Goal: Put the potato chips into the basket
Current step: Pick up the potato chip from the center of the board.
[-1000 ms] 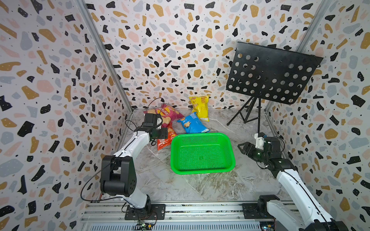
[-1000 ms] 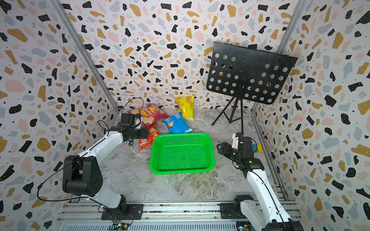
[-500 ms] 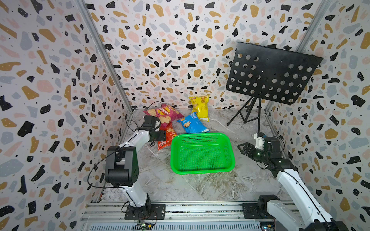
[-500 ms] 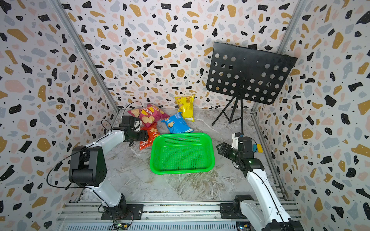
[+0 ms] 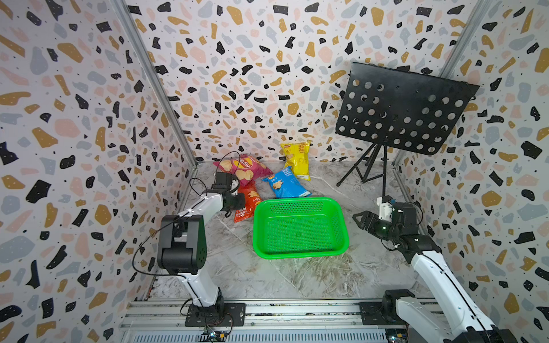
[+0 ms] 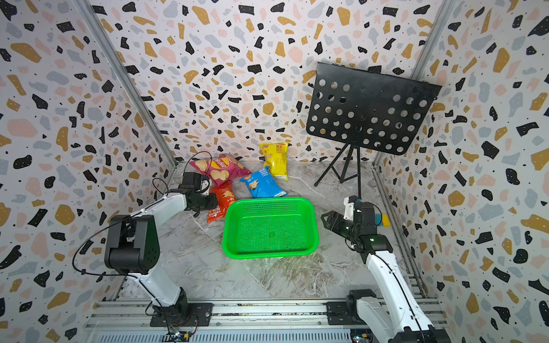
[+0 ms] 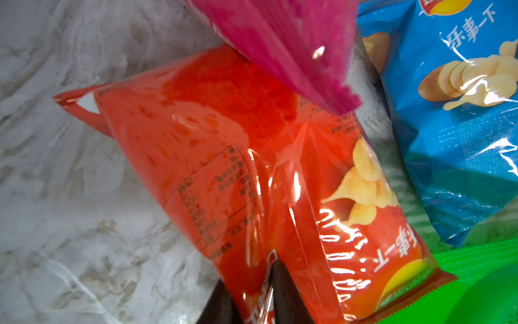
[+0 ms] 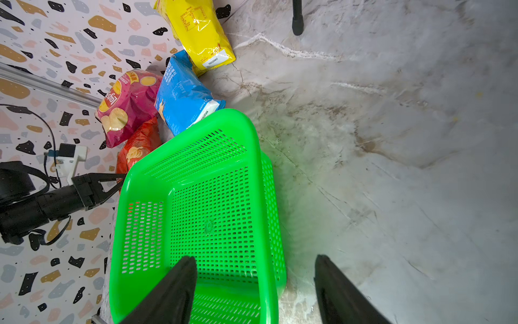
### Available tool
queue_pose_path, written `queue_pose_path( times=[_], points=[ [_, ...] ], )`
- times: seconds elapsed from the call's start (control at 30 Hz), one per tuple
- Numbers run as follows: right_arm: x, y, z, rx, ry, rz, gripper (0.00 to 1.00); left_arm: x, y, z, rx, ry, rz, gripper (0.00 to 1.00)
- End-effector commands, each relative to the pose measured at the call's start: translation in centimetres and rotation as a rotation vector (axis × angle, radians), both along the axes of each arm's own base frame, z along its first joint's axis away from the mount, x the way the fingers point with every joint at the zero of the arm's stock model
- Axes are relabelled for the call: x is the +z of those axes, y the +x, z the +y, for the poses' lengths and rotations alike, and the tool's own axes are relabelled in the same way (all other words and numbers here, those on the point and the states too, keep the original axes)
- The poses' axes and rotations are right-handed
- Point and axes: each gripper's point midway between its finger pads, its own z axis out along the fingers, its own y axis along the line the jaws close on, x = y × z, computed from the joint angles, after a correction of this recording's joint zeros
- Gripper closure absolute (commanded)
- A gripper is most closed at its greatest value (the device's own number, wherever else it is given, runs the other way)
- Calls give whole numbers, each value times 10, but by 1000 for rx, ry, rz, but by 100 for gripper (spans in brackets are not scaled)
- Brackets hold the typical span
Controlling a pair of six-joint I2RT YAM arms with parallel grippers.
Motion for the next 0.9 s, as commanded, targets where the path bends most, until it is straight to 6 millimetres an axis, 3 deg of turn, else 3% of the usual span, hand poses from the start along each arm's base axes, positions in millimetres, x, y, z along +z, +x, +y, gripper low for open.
queue_pose_path(
  times=[0.0, 0.23, 0.43, 0.87],
  points=[
    [23, 1, 3, 16, 12, -49, 30, 24, 3, 8, 21, 30, -55, 81],
    [31, 2, 6, 16, 39, -60, 30, 47, -4, 12, 25, 44, -96, 100],
    [38, 3, 10, 23, 72, -68, 30, 78, -13, 8, 8, 26, -164, 100],
    [75, 4, 34, 89, 280, -109, 29, 175, -51, -1, -72, 13, -336, 100]
  ],
)
